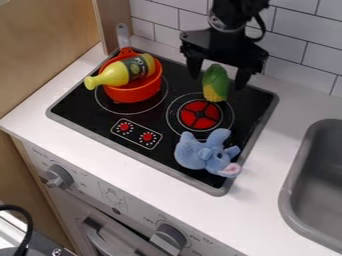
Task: Move the corn to the bottom left of the burner
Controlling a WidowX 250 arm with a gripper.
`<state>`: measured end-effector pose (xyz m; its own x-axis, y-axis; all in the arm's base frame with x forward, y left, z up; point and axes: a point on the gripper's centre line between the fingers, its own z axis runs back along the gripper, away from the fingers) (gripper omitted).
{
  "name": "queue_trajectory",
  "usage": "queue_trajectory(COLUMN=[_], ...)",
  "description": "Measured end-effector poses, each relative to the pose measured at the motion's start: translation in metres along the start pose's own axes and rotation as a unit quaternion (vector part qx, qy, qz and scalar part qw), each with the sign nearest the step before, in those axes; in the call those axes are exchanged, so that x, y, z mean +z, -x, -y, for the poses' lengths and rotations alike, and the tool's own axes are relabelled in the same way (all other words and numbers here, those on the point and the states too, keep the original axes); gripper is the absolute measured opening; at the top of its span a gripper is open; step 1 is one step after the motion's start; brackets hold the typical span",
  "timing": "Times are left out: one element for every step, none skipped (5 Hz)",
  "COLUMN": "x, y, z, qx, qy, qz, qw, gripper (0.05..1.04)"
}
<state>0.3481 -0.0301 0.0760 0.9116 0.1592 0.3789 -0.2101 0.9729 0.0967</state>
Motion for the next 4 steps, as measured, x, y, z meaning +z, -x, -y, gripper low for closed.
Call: queue_trajectory(x=[-0.008,-0.015,-0.02,-0.02], y=[-0.003,-0.001,-0.002,-0.005], z=[0.003,0.004,0.006,0.005], qx=[0.0,-0.004,-0.005,-0.007], qy=[-0.003,-0.005,-0.012,-0.019], qz=[0.019,0.03,0.04,0.052], qw=[0.9998,0.9995,0.9991,0.9984], gripper=[1.0,1.0,1.0,1.0])
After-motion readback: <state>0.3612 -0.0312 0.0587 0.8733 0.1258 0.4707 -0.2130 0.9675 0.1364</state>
